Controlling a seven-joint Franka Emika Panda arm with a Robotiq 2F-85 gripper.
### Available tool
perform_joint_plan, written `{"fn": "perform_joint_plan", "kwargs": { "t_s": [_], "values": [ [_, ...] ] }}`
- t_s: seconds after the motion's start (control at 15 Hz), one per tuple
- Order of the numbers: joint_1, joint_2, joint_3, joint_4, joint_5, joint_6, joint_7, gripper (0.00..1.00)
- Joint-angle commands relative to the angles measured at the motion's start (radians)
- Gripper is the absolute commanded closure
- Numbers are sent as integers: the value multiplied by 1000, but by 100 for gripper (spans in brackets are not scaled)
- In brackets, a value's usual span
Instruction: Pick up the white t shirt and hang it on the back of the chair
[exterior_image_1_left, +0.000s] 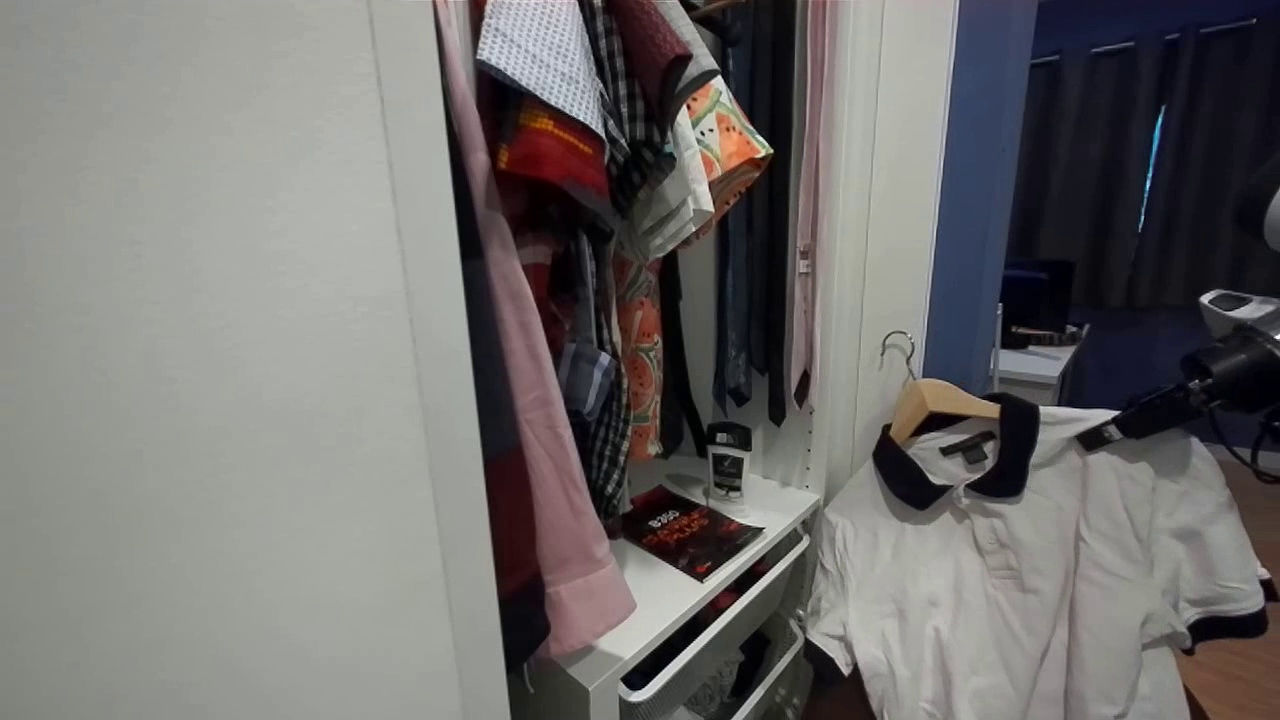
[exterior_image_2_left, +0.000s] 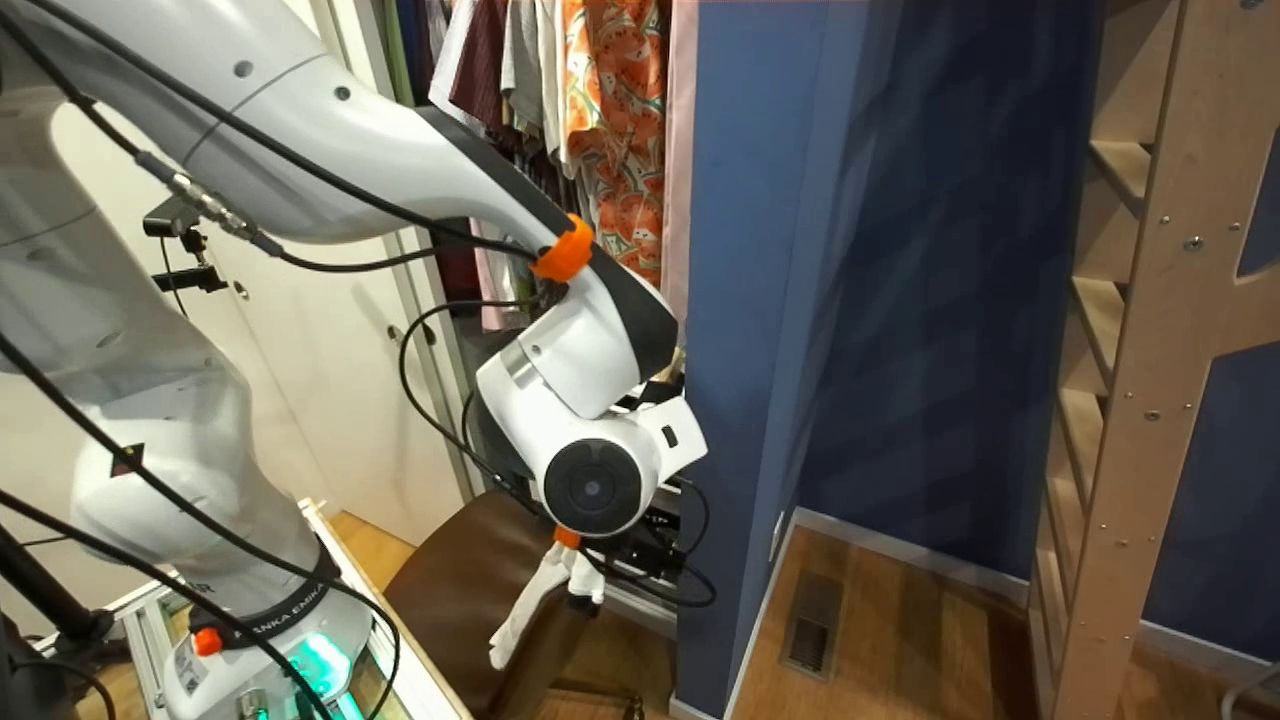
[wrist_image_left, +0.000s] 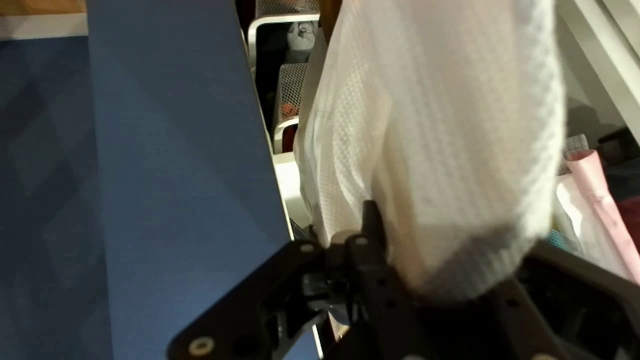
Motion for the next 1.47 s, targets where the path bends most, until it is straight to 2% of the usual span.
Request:
{"fn": "perform_joint_plan", "kwargs": {
  "t_s": [0.0,0.07,0.13,0.33,0.4,1.07,1.4],
  "values": [
    [-37,72,58,47,88,29,-82,96],
    [-50,32,64,14,33,19,-37,96],
    [-52,44,72,17,34,22,-40,83],
    [-57,51,81,14,34,22,-40,83],
    [-57,51,81,14,34,22,-40,96],
    [-81,159,96,44,100,148,-263,96],
    [-77,216,114,65,130,180,-330,96]
  ]
}}
